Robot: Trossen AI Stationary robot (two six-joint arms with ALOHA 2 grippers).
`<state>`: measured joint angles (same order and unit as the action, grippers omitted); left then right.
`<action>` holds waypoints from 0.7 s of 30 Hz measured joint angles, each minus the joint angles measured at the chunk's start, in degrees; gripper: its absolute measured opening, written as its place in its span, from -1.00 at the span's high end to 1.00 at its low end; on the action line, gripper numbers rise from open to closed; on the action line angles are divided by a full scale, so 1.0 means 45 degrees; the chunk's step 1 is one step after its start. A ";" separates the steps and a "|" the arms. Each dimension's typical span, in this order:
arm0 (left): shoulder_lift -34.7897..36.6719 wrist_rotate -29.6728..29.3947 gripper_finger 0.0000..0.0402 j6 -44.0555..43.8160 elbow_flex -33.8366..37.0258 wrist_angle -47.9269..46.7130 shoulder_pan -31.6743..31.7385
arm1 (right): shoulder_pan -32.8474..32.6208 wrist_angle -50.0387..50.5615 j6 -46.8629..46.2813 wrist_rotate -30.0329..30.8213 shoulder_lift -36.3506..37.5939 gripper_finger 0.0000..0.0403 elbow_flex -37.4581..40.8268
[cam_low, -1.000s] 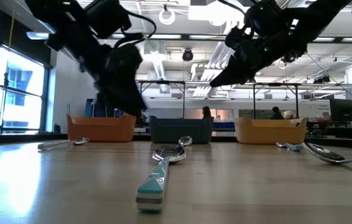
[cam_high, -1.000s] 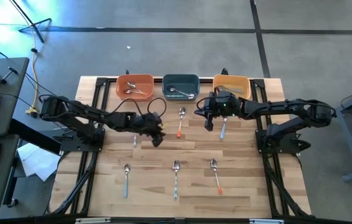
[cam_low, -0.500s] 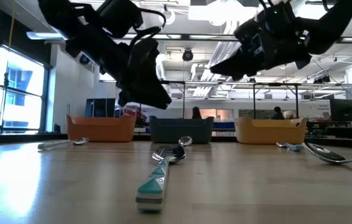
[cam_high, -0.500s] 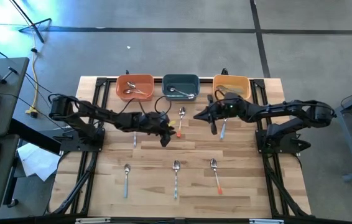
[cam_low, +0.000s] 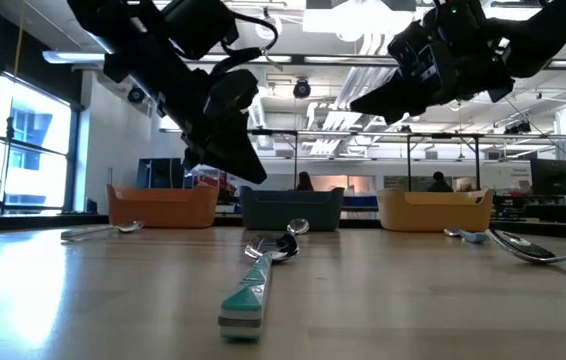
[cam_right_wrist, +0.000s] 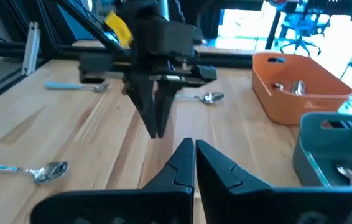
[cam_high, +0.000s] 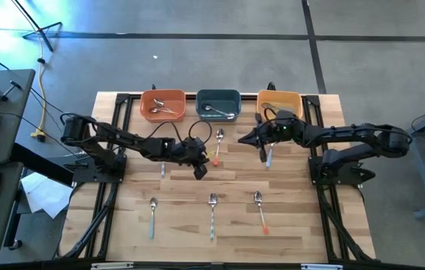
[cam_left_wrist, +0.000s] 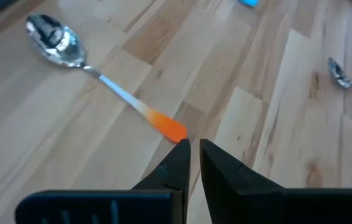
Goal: Sort silverware by color (type)
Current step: Put the blue spoon into the yellow bin
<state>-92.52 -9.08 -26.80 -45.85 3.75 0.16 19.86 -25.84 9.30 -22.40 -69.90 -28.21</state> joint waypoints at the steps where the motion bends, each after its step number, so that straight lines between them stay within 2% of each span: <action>1: -0.0036 0.0000 0.88 -0.0007 -0.0009 0.0003 0.0000 | 0.0000 0.0155 -0.0002 0.0055 0.0081 1.00 0.0000; 10: -0.0094 -0.0063 0.88 0.0381 -0.0001 -0.0473 0.0053 | 0.0000 0.1028 0.0000 0.0609 0.0309 1.00 0.0000; 17: -0.0039 0.0039 0.88 0.0909 -0.0750 -0.3015 0.0313 | -0.0005 0.1052 -0.0029 0.0609 0.0309 1.00 0.0000; 21: -0.0036 0.0571 0.88 0.1314 -0.1063 -0.3307 0.0354 | 0.0000 0.1054 -0.0049 0.0609 0.0309 1.00 0.0000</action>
<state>-92.68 -6.51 -20.88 -50.63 -11.14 1.76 19.86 -21.09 9.08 -19.66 -68.51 -28.21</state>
